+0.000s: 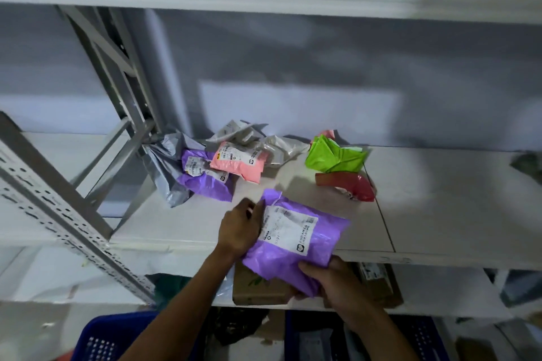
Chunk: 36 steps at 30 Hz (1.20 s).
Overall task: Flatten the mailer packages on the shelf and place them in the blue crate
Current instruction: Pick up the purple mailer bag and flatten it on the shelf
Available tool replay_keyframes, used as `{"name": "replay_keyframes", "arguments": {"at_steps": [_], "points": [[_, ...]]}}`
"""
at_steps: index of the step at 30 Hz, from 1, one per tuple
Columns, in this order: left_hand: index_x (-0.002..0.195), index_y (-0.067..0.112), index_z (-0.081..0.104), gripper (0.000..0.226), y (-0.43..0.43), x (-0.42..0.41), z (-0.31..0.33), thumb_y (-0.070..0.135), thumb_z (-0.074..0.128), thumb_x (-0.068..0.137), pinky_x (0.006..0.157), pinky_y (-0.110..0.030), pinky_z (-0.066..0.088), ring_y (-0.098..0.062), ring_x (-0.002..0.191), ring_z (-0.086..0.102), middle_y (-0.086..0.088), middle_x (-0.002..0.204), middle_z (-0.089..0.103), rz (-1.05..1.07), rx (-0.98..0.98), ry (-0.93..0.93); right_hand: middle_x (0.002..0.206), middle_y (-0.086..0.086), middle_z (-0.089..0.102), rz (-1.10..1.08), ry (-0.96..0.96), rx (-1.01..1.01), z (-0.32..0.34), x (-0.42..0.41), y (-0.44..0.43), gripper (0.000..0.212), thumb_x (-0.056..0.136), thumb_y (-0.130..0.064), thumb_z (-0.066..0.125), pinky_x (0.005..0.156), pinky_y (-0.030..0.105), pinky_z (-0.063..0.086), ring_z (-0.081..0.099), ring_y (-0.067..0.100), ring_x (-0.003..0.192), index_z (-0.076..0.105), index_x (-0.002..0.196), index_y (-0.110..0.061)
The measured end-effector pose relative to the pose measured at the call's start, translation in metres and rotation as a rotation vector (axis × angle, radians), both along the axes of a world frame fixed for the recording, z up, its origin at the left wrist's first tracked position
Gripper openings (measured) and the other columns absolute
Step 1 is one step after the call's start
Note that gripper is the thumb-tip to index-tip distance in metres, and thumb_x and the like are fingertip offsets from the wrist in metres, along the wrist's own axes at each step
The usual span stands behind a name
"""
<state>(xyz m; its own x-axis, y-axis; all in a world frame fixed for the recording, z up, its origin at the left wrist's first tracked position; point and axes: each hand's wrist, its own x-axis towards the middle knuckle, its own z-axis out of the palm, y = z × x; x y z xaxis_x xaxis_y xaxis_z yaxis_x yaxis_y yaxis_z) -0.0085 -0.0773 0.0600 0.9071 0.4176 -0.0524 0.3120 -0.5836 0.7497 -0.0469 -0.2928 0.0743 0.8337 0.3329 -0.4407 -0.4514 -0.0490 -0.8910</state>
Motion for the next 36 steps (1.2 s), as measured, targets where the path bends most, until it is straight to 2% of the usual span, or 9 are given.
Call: {"name": "replay_keyframes", "arguments": {"at_steps": [4, 6, 8, 10, 15, 21, 26, 32, 36], "points": [[0.099, -0.004, 0.07, 0.051, -0.009, -0.035, -0.027, 0.047, 0.059, 0.097, 0.059, -0.037, 0.055, -0.029, 0.064, 0.067, -0.016, 0.078, 0.073, 0.191, -0.715, 0.075, 0.095, 0.029, 0.074, -0.085, 0.008, 0.001, -0.01, 0.008, -0.01, 0.035, 0.086, -0.013, 0.072, 0.066, 0.039, 0.059, 0.073, 0.04, 0.077, 0.067, 0.117, 0.002], [0.115, -0.002, 0.07, 0.056, -0.018, -0.043, -0.032, 0.05, 0.057, 0.097, 0.077, -0.039, 0.059, -0.034, 0.085, 0.071, -0.019, 0.099, 0.074, 0.142, -1.145, 0.16, 0.103, 0.021, 0.075, -0.124, 0.004, -0.037, -0.015, 0.011, -0.011, 0.055, 0.073, -0.028, 0.079, 0.075, 0.047, 0.06, 0.072, 0.041, 0.09, 0.067, 0.122, -0.007], [0.128, 0.006, 0.066, 0.057, -0.029, -0.043, -0.028, 0.052, 0.053, 0.099, 0.106, -0.052, 0.048, -0.039, 0.117, 0.064, -0.019, 0.124, 0.069, 0.05, -1.327, 0.175, 0.108, 0.012, 0.075, -0.134, -0.027, -0.062, -0.019, 0.009, -0.005, 0.055, 0.07, -0.027, 0.08, 0.079, 0.045, 0.061, 0.071, 0.036, 0.099, 0.067, 0.121, -0.014], [0.131, 0.008, 0.064, 0.049, -0.039, -0.033, -0.02, 0.045, 0.058, 0.099, 0.111, -0.055, 0.042, -0.039, 0.121, 0.062, -0.019, 0.128, 0.067, 0.081, -1.417, 0.148, 0.108, 0.004, 0.074, -0.129, -0.086, -0.132, -0.019, 0.001, 0.007, 0.04, 0.081, -0.016, 0.081, 0.081, 0.039, 0.059, 0.07, 0.026, 0.099, 0.066, 0.118, -0.017], [0.113, 0.003, 0.07, 0.03, -0.029, 0.004, -0.008, 0.028, 0.059, 0.1, 0.095, -0.051, 0.055, -0.036, 0.099, 0.071, -0.018, 0.108, 0.075, 0.211, -1.115, 0.087, 0.067, 0.008, 0.073, 0.016, 0.064, -0.021, -0.016, -0.016, 0.017, 0.011, 0.099, -0.002, 0.054, 0.048, 0.031, 0.056, 0.068, 0.023, 0.05, 0.059, 0.106, 0.004], [0.104, 0.009, 0.069, 0.032, -0.005, 0.04, -0.008, 0.033, 0.049, 0.105, 0.072, -0.033, 0.059, -0.024, 0.086, 0.071, -0.007, 0.096, 0.075, 0.074, -0.679, 0.147, 0.077, 0.004, 0.076, -0.334, 0.021, -0.242, -0.016, 0.026, -0.017, 0.03, 0.105, -0.038, 0.044, 0.052, 0.027, 0.052, 0.068, 0.017, 0.053, 0.061, 0.108, -0.014], [0.116, 0.011, 0.064, 0.043, -0.02, 0.073, -0.024, 0.048, 0.057, 0.097, 0.094, -0.044, 0.053, -0.037, 0.104, 0.066, -0.015, 0.114, 0.071, -0.059, -0.256, 0.173, 0.107, 0.004, 0.069, -0.129, -0.128, -0.374, -0.031, 0.078, -0.009, 0.058, 0.1, -0.038, 0.058, 0.06, 0.031, 0.057, 0.073, 0.021, 0.07, 0.032, 0.149, -0.022], [0.145, 0.014, 0.032, 0.07, -0.019, 0.055, -0.058, 0.034, 0.068, 0.089, 0.097, -0.045, 0.051, -0.034, 0.123, 0.051, -0.015, 0.135, 0.048, -0.166, 0.249, 0.191, 0.095, -0.007, 0.062, 0.061, -0.351, -0.771, -0.054, 0.093, -0.012, 0.042, 0.095, -0.028, 0.066, 0.064, 0.021, 0.048, 0.063, 0.008, 0.08, 0.05, 0.133, -0.018], [0.153, 0.007, 0.035, 0.073, -0.018, 0.048, -0.084, 0.03, 0.054, 0.087, 0.113, -0.049, 0.039, -0.035, 0.145, 0.034, -0.017, 0.16, 0.032, -0.444, 0.541, -0.089, 0.117, 0.006, 0.059, -0.043, -0.728, -0.891, -0.062, 0.119, 0.008, 0.029, 0.098, -0.023, 0.058, 0.076, 0.031, 0.048, 0.06, 0.024, 0.104, 0.056, 0.125, -0.014]]}}
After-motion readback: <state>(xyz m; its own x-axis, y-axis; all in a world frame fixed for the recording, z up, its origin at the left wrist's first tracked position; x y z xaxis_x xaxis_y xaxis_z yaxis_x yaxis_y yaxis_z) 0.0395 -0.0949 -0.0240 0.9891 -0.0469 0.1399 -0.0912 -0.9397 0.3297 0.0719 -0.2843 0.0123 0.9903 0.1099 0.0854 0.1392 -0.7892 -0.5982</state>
